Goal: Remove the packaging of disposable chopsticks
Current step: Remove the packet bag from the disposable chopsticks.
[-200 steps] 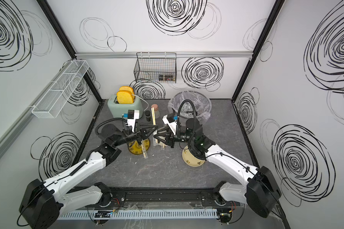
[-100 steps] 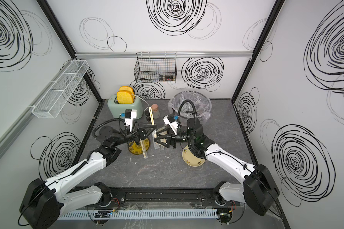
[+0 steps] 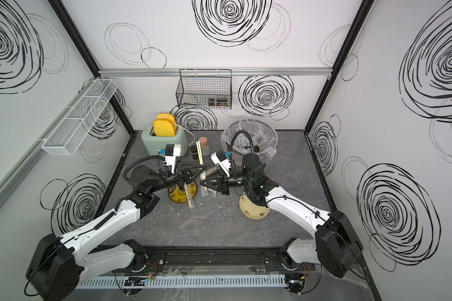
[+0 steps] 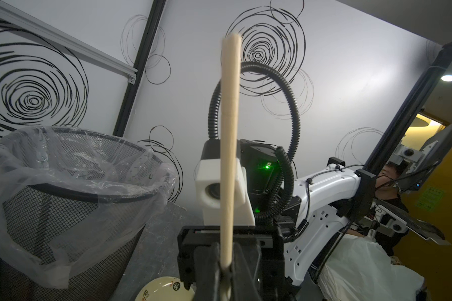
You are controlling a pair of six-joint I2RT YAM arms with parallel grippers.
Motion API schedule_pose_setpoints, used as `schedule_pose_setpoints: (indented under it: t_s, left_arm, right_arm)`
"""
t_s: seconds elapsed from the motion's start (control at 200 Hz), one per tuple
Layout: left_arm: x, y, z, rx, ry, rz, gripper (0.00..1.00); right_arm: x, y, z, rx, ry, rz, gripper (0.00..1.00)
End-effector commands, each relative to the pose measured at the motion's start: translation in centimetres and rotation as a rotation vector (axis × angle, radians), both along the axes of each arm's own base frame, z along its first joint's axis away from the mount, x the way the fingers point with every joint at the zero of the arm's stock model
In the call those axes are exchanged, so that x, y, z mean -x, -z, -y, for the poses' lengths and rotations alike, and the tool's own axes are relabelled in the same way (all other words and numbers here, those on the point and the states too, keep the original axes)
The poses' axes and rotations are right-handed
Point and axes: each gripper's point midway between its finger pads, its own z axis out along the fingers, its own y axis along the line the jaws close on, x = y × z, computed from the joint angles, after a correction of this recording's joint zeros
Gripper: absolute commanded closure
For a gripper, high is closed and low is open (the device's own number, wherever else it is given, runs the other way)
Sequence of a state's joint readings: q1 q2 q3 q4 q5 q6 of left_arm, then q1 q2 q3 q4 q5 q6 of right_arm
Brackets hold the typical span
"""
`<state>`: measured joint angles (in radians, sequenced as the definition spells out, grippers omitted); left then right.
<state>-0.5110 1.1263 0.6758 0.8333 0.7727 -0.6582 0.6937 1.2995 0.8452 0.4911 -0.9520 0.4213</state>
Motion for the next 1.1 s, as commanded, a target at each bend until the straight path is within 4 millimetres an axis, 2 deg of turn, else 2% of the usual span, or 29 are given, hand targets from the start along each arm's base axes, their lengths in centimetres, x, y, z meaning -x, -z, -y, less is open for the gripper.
schedule_pose_setpoints:
  t_s: [0.0, 0.1, 0.27, 0.465, 0.62, 0.801, 0.886, 1.046, 1.096]
  left_arm:
    - [0.9, -0.7, 0.1, 0.02, 0.03, 0.036, 0.69]
    - [1.0, -0.9, -0.1, 0.019, 0.029, 0.041, 0.52]
    - [0.7, -2.1, -0.6, 0.015, 0.022, 0.065, 0.41]
    - [-0.8, -3.4, -0.8, -0.033, 0.007, 0.076, 0.35]
    - [-1.8, -3.9, -0.5, -0.062, 0.011, 0.076, 0.35]
    - [-2.8, -5.0, -0.3, -0.063, 0.014, 0.088, 0.41]
    - [-3.2, -5.2, -0.1, -0.067, 0.024, 0.087, 0.48]
    - [-3.8, -5.2, 0.0, -0.074, 0.039, 0.088, 0.74]
    - [-4.0, -5.2, -0.1, -0.075, 0.039, 0.09, 0.87]
  right_arm:
    - [-0.6, -1.7, 0.2, -0.033, 0.043, 0.042, 1.0]
    - [-0.6, -1.5, 0.4, -0.027, 0.054, 0.046, 1.0]
    - [-0.6, -1.1, 0.6, -0.013, 0.07, 0.046, 1.0]
    - [-0.4, -0.8, 0.7, -0.007, 0.067, 0.057, 1.0]
    - [-0.1, -0.6, 0.6, -0.004, 0.055, 0.064, 1.0]
    - [0.1, -0.2, 0.5, 0.009, 0.05, 0.067, 1.0]
    - [0.2, 0.0, 0.5, 0.012, 0.047, 0.066, 1.0]
    - [0.2, 0.1, 0.4, 0.015, 0.046, 0.067, 1.0]
    - [0.1, 0.3, 0.4, 0.02, 0.048, 0.067, 1.0]
